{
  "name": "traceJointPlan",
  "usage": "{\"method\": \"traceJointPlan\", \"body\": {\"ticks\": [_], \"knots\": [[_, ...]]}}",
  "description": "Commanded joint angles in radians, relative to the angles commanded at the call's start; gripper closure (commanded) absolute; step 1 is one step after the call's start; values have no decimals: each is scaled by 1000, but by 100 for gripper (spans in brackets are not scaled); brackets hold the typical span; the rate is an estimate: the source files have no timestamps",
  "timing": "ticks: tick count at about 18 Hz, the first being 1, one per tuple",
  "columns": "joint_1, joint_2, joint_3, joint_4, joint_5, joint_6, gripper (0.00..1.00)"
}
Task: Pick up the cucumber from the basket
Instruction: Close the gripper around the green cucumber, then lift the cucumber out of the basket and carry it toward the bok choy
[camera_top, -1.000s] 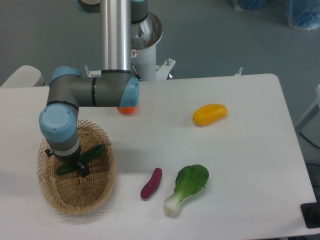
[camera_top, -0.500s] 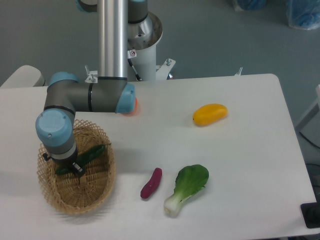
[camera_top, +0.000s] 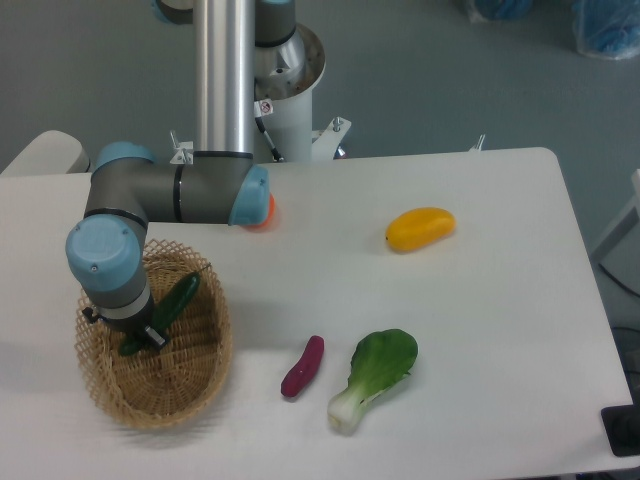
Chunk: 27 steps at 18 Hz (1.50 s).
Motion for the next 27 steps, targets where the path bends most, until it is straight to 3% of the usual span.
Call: {"method": "traceJointPlan", "body": {"ticks": [10,14,20,27], "knots": [[156,22,101,-6,-6,38,78],[238,19,147,-8,-2,145,77],[373,-11,183,-110,34,388,77],[489,-95,268,-114,72,609,77]]}}
